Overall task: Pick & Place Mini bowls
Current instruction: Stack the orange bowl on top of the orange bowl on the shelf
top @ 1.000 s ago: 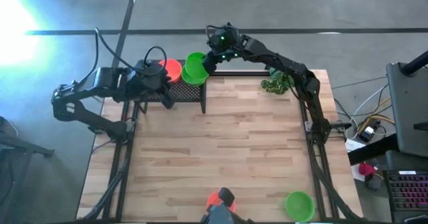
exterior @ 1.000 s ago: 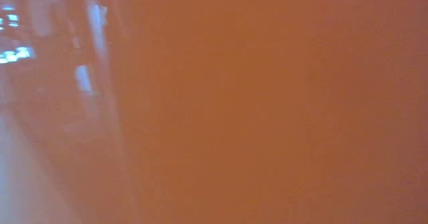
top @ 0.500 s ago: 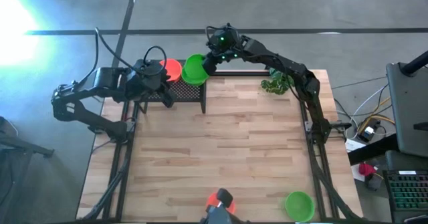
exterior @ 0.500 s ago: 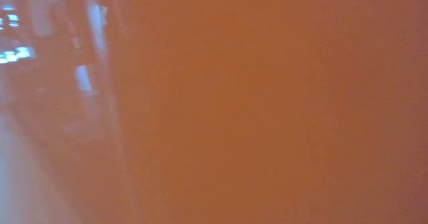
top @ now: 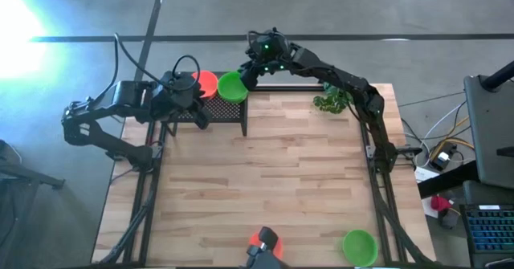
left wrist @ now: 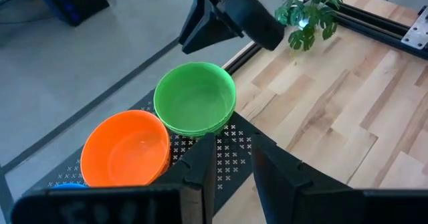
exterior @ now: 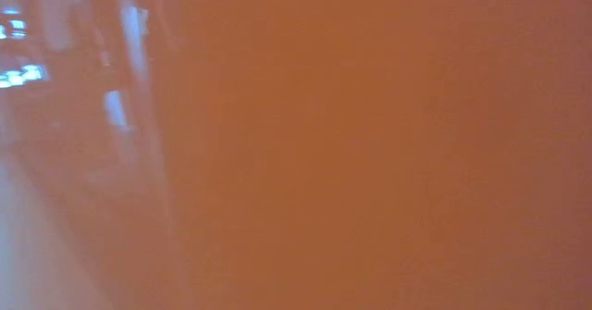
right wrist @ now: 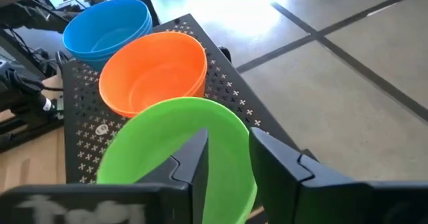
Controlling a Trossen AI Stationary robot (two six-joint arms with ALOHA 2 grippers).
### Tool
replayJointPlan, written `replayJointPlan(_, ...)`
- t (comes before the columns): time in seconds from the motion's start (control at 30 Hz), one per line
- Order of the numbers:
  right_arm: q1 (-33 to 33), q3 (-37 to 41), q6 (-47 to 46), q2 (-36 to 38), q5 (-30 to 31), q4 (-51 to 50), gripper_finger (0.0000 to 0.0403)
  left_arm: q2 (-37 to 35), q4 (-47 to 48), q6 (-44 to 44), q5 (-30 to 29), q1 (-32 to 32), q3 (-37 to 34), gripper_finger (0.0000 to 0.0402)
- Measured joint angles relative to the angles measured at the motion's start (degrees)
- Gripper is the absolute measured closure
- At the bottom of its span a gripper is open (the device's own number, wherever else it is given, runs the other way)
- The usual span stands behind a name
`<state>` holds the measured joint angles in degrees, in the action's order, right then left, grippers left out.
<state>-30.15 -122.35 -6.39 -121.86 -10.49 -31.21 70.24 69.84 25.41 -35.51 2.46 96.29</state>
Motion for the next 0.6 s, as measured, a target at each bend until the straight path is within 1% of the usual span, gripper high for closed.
replayJointPlan(0.1, -0.22, -0.75, 0.44, 1.16, -0.03, -2.13, 0.0296, 0.0, 0.0, 0.02, 0.0, 0.0, 0.0, 0.0312)
replayJointPlan(0.17, -0.22, -2.04, 3.12, 2.42, -0.06, -5.39, 0.0306, 0.0, 0.02, 0.02, 0.02, 0.0, 0.0, 0.0312)
replayJointPlan(0.23, -0.17, -3.16, 5.81, 4.17, -0.01, -9.19, 0.0326, 0.0, 0.02, -0.03, 0.04, 0.0, 0.0, 0.0312)
replayJointPlan(0.37, 0.73, -3.69, 8.98, 8.38, 0.13, -14.77, 0.0383, 0.0, 0.02, -1.59, 0.1, 0.0, 0.0, 0.0312)
replayJointPlan(0.53, 2.85, -3.65, 11.55, 14.87, 0.35, -20.91, 0.0393, 0.0, 0.04, -7.02, 1.87, -0.89, 0.0, 0.0312)
replayJointPlan(0.6, 3.84, -3.62, 12.54, 17.92, 1.38, -23.74, 0.0394, 0.17, 0.02, -7.91, 1.99, -1.87, 0.0, 0.0312)
